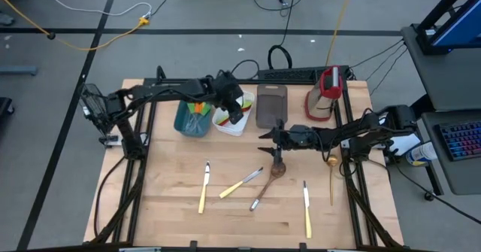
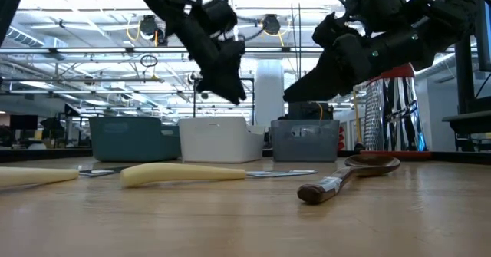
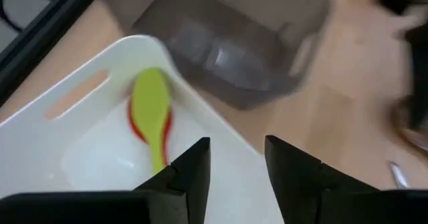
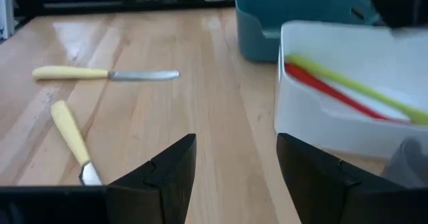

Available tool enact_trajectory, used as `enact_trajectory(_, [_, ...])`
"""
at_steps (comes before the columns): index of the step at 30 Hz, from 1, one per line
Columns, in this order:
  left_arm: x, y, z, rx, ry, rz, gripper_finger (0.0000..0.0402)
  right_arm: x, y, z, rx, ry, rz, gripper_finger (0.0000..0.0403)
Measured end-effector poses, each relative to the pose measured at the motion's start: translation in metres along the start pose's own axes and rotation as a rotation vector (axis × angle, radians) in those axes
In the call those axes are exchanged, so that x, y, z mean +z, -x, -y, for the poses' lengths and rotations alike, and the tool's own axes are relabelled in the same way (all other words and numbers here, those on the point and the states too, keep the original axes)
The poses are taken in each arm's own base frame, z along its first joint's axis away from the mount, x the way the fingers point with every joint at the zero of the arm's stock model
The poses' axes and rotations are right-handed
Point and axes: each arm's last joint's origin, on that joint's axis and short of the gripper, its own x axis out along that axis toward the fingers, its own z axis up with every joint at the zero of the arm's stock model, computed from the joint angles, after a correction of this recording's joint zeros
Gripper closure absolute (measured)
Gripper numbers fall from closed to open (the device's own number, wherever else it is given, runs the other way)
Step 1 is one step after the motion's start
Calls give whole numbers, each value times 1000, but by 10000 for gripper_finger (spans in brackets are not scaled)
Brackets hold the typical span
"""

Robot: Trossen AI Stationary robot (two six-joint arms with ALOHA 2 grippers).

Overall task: Pick & Place Kitchen Items
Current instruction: Put the gold serving spoon into the white bin

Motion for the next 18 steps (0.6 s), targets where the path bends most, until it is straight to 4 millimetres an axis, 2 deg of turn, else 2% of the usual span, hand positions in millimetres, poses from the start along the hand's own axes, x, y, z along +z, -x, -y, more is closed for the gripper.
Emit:
enact_trajectory(7, [-6, 21, 38, -59, -109, -29, 254, -7, 0, 0, -4, -65, -74, 202])
enact_trajectory(13, [-18, 18, 67, -86, -164, -93, 254, -11, 1, 0, -8, -101, -111, 202])
enact_trajectory(18, [-24, 16, 91, -3, -192, -71, 254, -11, 1, 0, -9, -100, -115, 202])
